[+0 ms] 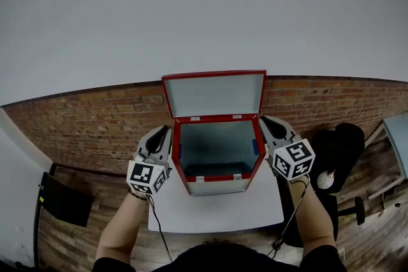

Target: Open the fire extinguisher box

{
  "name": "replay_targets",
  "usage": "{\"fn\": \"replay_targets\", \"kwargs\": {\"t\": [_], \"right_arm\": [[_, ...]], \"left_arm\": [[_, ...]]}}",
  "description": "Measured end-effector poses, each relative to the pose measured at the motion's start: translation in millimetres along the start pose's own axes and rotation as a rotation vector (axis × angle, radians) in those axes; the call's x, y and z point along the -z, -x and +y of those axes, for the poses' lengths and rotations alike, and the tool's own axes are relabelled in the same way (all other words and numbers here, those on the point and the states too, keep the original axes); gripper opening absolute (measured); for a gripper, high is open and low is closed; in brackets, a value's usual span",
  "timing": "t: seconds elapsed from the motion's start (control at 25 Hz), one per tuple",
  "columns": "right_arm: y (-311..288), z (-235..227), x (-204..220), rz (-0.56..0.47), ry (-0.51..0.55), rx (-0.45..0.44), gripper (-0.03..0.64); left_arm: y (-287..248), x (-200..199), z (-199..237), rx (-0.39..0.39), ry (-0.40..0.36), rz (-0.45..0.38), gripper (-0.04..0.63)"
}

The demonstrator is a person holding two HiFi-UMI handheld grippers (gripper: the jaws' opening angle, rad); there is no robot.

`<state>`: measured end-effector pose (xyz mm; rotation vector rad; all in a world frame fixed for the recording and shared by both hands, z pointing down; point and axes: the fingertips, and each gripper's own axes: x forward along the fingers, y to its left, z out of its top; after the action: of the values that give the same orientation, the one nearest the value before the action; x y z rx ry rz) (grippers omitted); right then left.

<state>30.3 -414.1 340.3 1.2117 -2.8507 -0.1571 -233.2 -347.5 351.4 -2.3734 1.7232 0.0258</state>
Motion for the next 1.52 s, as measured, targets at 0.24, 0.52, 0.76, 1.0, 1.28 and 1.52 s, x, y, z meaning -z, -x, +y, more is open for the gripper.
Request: {"fn": "replay_targets", "kwargs": {"t": [0.24,0.52,0.76,1.0,1.28,1.52], "right_arm": [[29.1,35.9,22.0,-0.013,-0.056,-0.005,0.02],[59.6,62.1,59.5,0.024,-0.105,0.005,0.02],[79.6,91.0,82.6,0.048,-0.137,-0.015,0.02],[97.2,112.0,103.1,0.046,-0.162,-0.041,0.018],[107.7,133.5,118.7,0.041,-0.138,-0.054,0.018],[113.7,136.8,121.6,0.028,-0.111,-0.035,0.018]], "left_arm": [[38.4,26.8,-32.5,-0.003,0.09,0.006,0.049],[65.8,45.1,-75.7,0.044,0.112,0.036,0.049],[86.8,64.0,-106.6,0.065,0.196,0.072,0.048],[105.7,82.8,-128.2,0.081,0.243,0.103,0.048],[122.4,92.2,-164.4,0.154,0.266,0.117,0.048],[127.1,95.7,-175.8,0.177,0.282,0.109,0.048]]}}
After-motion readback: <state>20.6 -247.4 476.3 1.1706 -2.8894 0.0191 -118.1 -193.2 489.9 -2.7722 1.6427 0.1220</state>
